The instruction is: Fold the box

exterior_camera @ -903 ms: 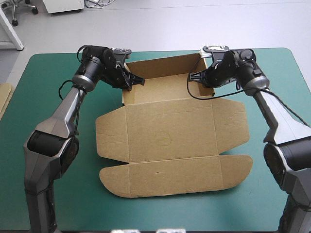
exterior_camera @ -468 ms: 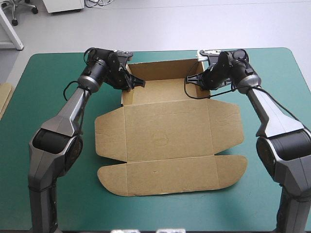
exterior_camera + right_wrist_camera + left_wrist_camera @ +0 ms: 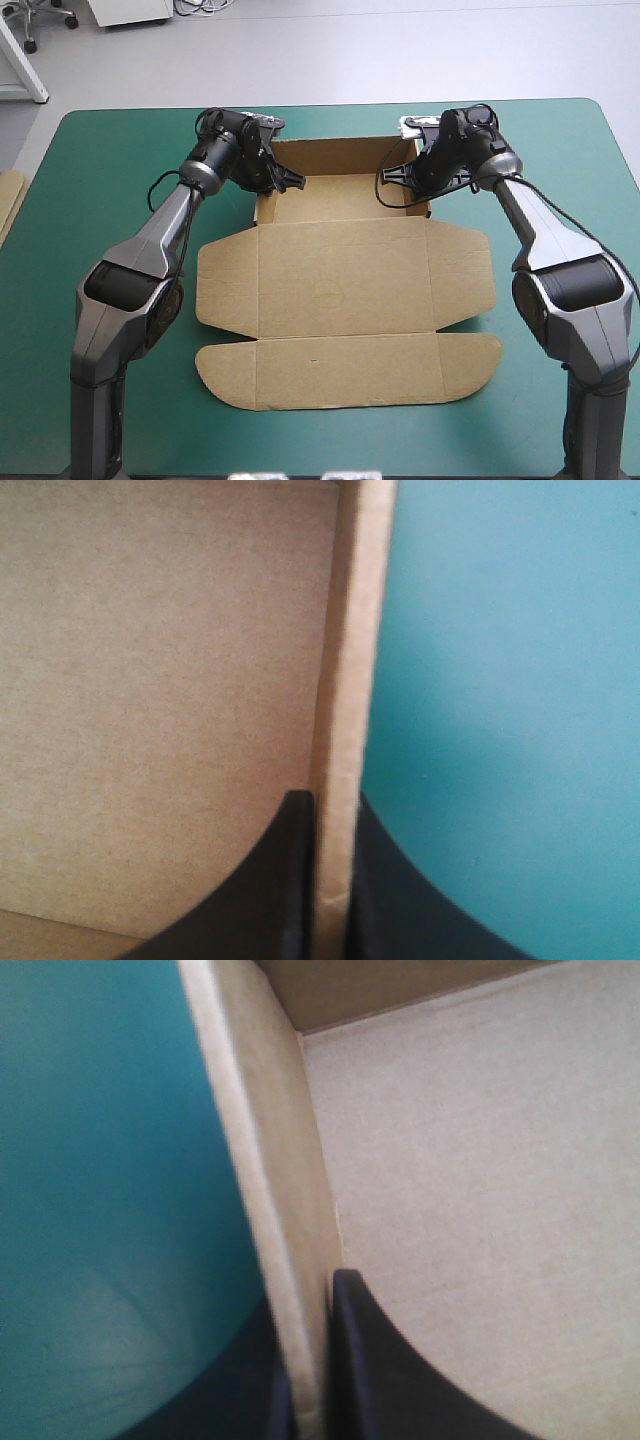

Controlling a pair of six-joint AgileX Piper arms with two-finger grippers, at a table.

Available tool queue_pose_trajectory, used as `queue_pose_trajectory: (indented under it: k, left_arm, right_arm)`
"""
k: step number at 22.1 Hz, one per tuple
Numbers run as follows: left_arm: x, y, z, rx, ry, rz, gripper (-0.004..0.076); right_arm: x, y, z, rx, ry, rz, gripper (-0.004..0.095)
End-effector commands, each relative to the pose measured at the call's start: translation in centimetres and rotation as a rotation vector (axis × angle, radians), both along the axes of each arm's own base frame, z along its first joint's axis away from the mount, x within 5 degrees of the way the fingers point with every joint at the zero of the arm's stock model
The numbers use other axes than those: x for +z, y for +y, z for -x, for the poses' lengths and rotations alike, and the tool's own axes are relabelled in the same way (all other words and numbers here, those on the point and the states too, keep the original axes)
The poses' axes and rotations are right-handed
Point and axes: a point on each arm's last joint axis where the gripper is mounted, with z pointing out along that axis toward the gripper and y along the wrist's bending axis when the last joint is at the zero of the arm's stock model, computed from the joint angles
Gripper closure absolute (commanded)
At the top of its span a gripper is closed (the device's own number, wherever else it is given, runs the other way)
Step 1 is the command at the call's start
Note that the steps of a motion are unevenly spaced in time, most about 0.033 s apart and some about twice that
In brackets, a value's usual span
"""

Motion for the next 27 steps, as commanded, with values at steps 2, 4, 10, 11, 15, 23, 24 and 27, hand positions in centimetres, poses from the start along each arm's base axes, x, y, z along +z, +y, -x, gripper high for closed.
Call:
queue_pose_trajectory:
  k: [2, 4, 10, 11, 15, 23, 24, 27]
  left_arm:
    - [3.0, 0.0, 0.7, -0.069, -0.084, -0.009, 0.0734]
    - [2.8, -0.1, 0.6, -0.076, -0.075, -0.006, 0.0734]
    - [2.6, -0.1, 0.8, -0.074, -0.052, -0.006, 0.0734]
    - [2.5, -0.1, 0.9, -0.074, -0.037, -0.013, 0.0734]
    - [3.5, 0.0, 1.2, -0.069, -0.049, -0.006, 0.0729]
    - [5.9, 0.0, 1.2, -0.069, -0.097, 0.024, 0.0328]
    - [5.8, -0.1, 1.3, -0.069, -0.093, 0.027, 0.0303]
    - [5.9, -0.1, 1.3, -0.070, -0.090, 0.030, 0.0290]
  right_arm:
    - [3.8, -0.2, 0.5, 0.033, -0.120, -0.024, 0.0907]
    - [3.8, -0.2, 0.5, 0.036, -0.119, -0.023, 0.0906]
    - [3.7, -0.2, 0.7, 0.047, -0.104, -0.015, 0.0906]
    - [3.7, -0.3, 0.7, 0.050, -0.102, -0.010, 0.0902]
    - [4.0, -0.3, 0.7, 0.061, -0.107, -0.002, 0.0802]
    - [7.3, -0.7, 0.8, 0.059, -0.183, 0.024, 0.0665]
    - [7.6, -0.7, 0.8, 0.057, -0.187, 0.022, 0.0664]
    - [7.7, -0.8, 0.9, 0.062, -0.178, 0.026, 0.0584]
